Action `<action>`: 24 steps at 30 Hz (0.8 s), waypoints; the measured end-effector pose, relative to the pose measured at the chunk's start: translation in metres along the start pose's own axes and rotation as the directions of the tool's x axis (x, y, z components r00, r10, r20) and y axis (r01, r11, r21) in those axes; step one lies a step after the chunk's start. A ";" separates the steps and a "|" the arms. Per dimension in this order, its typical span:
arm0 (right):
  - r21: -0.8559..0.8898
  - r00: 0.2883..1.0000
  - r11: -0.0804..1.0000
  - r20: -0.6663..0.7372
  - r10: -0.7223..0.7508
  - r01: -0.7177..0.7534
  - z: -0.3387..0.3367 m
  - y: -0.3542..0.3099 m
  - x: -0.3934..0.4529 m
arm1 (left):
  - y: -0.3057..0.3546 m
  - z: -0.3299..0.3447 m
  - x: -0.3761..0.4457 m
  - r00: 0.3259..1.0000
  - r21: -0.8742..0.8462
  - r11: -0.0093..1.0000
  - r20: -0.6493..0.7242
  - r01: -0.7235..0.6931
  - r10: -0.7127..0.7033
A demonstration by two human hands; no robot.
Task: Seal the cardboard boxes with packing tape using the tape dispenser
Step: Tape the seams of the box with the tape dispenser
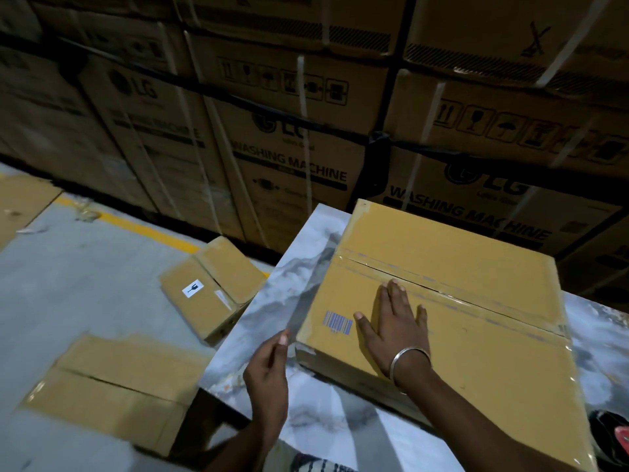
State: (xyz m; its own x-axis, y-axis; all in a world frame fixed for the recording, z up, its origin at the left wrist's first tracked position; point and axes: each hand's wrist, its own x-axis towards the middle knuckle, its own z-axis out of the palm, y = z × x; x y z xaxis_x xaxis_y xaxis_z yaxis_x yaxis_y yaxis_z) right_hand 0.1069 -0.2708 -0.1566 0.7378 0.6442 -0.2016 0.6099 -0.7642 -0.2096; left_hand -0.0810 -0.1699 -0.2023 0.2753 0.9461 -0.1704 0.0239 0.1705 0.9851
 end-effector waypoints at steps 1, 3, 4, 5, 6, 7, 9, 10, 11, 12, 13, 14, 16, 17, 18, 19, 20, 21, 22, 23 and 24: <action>0.001 1.000 1.000 -0.002 -0.005 0.005 0.000 0.000 -0.001 | -0.004 0.002 -0.007 0.999 0.029 0.999 -0.034 -0.018 0.019; 0.010 1.000 1.000 -0.002 -0.011 0.011 -0.001 -0.001 -0.002 | -0.009 0.008 -0.020 0.997 0.087 0.995 -0.063 -0.041 0.046; 0.016 1.000 1.000 -0.001 -0.014 0.014 -0.001 -0.001 -0.002 | -0.009 0.013 -0.026 0.997 0.106 0.994 -0.062 -0.036 0.043; 0.022 1.000 1.000 0.001 -0.017 0.017 -0.001 -0.001 -0.002 | -0.008 0.018 -0.031 0.997 0.119 0.992 -0.064 -0.030 0.038; 0.025 1.000 1.000 0.002 -0.019 0.019 -0.001 0.000 -0.002 | -0.007 0.022 -0.035 0.997 0.123 0.992 -0.072 -0.029 0.038; 0.024 1.000 0.999 0.002 -0.022 0.022 -0.001 0.000 -0.001 | -0.006 0.026 -0.038 0.996 0.119 0.992 -0.082 -0.032 0.042; 0.021 1.000 0.999 0.001 -0.027 0.027 -0.001 0.000 -0.001 | -0.005 0.031 -0.040 0.995 0.115 0.993 -0.088 -0.035 0.045; 0.021 1.000 0.999 -0.002 -0.031 0.031 -0.001 0.001 -0.002 | -0.005 0.032 -0.039 0.996 0.116 0.993 -0.081 -0.032 0.042; 0.024 0.999 0.999 -0.005 -0.034 0.034 -0.001 0.001 -0.002 | -0.005 0.031 -0.037 0.997 0.120 0.992 -0.068 -0.030 0.038; 0.028 0.999 0.999 -0.004 -0.036 0.036 -0.001 0.001 -0.003 | -0.005 0.028 -0.034 0.998 0.128 0.991 -0.050 -0.036 0.043; 0.030 0.999 0.999 -0.002 -0.039 0.039 -0.002 0.002 -0.003 | -0.005 0.024 -0.030 0.998 0.139 0.989 -0.029 -0.044 0.049; 0.030 0.999 0.999 -0.001 -0.042 0.042 -0.003 0.002 -0.004 | -0.005 0.018 -0.024 0.999 0.146 0.988 -0.004 -0.053 0.054; 0.031 0.999 0.998 0.000 -0.048 0.048 -0.004 0.002 -0.005 | -0.006 0.005 -0.013 0.995 0.171 0.981 0.058 -0.094 0.085; 0.028 0.999 0.998 0.003 -0.050 0.050 -0.004 0.001 -0.005 | -0.007 -0.001 -0.006 0.990 0.199 0.972 0.090 -0.127 0.111; 0.021 0.999 0.998 0.007 -0.052 0.052 -0.005 0.001 -0.005 | -0.005 -0.005 0.001 0.985 0.229 0.962 0.121 -0.149 0.124; 0.012 0.998 0.999 0.012 -0.053 0.053 -0.005 0.001 -0.006 | -0.005 -0.010 0.009 0.980 0.243 0.957 0.153 -0.159 0.124; 0.005 0.998 0.999 0.015 -0.054 0.054 -0.005 0.001 -0.006 | -0.004 -0.013 0.016 0.976 0.246 0.956 0.183 -0.161 0.117; -0.002 0.998 0.999 0.016 -0.053 0.053 -0.005 0.000 -0.006 | -0.003 -0.015 0.023 0.969 0.245 0.955 0.218 -0.166 0.113; -0.006 0.998 0.998 0.015 -0.054 0.054 -0.005 0.000 -0.005 | -0.002 -0.017 0.030 0.965 0.261 0.950 0.238 -0.171 0.108; -0.009 0.998 0.998 0.014 -0.058 0.058 -0.004 0.000 -0.005 | -0.003 -0.019 0.037 0.958 0.273 0.946 0.267 -0.177 0.102; -0.006 0.998 0.998 0.014 -0.064 0.064 -0.004 -0.001 -0.004 | -0.003 -0.020 0.042 0.950 0.291 0.938 0.295 -0.188 0.098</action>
State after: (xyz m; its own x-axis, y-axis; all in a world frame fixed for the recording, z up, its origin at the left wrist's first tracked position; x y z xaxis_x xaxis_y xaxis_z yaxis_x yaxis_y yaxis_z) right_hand 0.1048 -0.2729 -0.1519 0.6933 0.6921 -0.2009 0.6577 -0.7216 -0.2161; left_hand -0.0889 -0.1247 -0.2125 0.5479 0.8346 -0.0579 0.2505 -0.0977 0.9632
